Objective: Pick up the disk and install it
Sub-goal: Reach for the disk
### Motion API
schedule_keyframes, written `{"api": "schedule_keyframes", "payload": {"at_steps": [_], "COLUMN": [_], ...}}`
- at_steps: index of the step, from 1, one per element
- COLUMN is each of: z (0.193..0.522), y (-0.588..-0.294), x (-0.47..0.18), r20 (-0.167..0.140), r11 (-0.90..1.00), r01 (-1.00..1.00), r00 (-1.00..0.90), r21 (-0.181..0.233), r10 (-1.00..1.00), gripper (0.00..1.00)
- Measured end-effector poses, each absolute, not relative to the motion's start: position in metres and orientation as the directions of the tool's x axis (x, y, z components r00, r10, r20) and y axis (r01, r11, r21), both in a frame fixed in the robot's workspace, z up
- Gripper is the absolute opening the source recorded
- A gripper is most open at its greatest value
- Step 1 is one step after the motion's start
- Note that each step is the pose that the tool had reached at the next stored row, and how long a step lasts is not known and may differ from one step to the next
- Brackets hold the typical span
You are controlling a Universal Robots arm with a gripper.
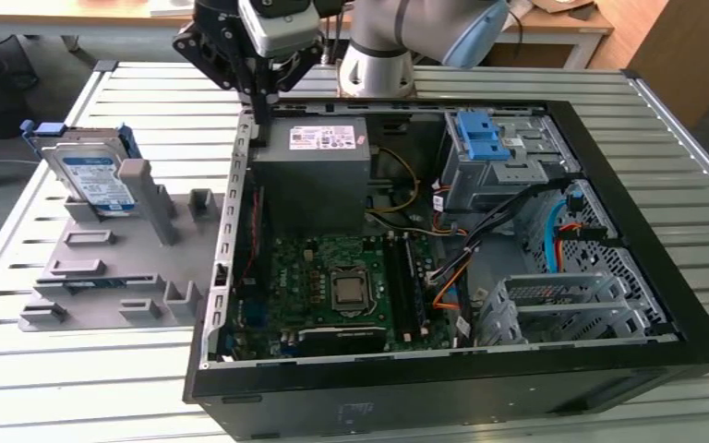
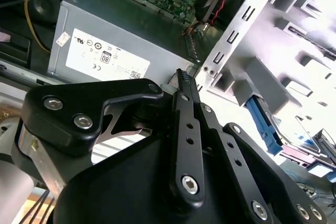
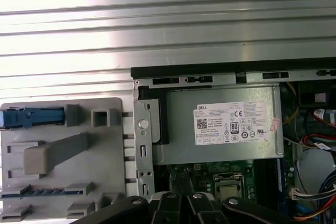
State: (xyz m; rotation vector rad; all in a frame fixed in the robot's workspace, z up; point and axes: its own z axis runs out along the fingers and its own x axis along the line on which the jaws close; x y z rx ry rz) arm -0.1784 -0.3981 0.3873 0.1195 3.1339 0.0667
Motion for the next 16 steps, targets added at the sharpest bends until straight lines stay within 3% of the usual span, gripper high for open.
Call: {"api": "schedule_keyframes", "payload": {"at_steps": [16], "z": [0.385], "y": [-0.397], "x": [-0.200], "r20": [0.005], "r11": [0.996], "r01": [0.076], "r00": [-0.997], "r21": [0.042], "r10": [0.076], "gripper": [0.11]}}
